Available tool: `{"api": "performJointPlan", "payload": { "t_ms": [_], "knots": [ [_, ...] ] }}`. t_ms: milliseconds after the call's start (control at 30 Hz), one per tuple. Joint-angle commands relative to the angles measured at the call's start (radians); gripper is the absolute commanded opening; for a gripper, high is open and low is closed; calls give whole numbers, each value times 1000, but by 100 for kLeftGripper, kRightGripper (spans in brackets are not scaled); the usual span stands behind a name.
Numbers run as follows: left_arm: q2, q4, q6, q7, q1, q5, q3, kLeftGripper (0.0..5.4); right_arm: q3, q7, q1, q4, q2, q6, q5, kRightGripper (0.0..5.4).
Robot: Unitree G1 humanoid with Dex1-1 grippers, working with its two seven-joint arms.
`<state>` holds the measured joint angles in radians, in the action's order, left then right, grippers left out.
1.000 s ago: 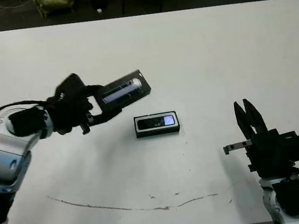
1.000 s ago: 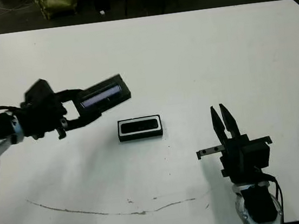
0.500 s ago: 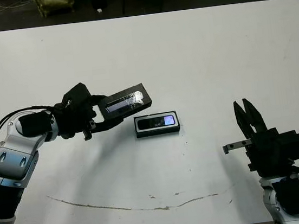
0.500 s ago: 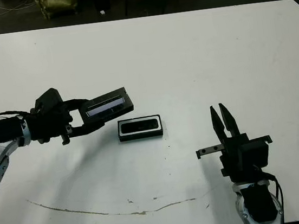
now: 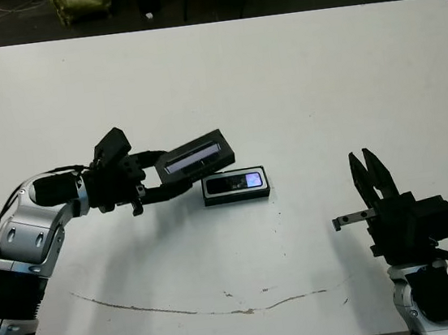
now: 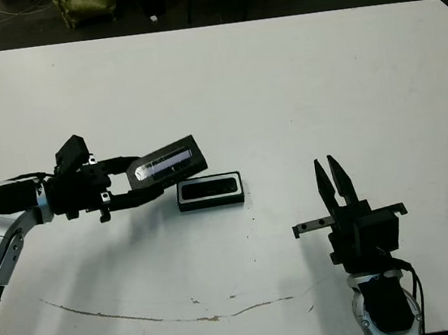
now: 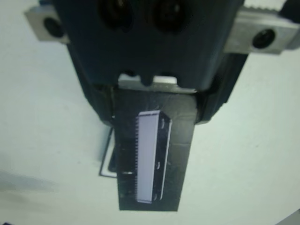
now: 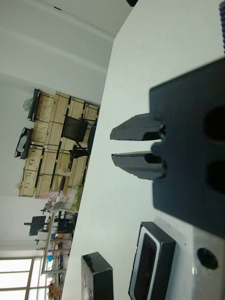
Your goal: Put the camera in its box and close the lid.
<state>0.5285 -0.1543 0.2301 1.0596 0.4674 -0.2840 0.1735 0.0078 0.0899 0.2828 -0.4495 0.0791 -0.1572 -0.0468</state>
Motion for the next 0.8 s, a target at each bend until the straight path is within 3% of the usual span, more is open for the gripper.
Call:
{"api": "performJointPlan", "payload": {
  "t_ms": [33, 800],
  "knots": [
    [-5, -40, -28, 30, 10, 13, 5, 235, 4, -11, 22, -6, -2, 32, -15, 0],
    [-67, -281, -100, 115, 126, 141, 81, 235, 5, -5, 21, 5, -2, 22, -1, 0]
  ]
}}
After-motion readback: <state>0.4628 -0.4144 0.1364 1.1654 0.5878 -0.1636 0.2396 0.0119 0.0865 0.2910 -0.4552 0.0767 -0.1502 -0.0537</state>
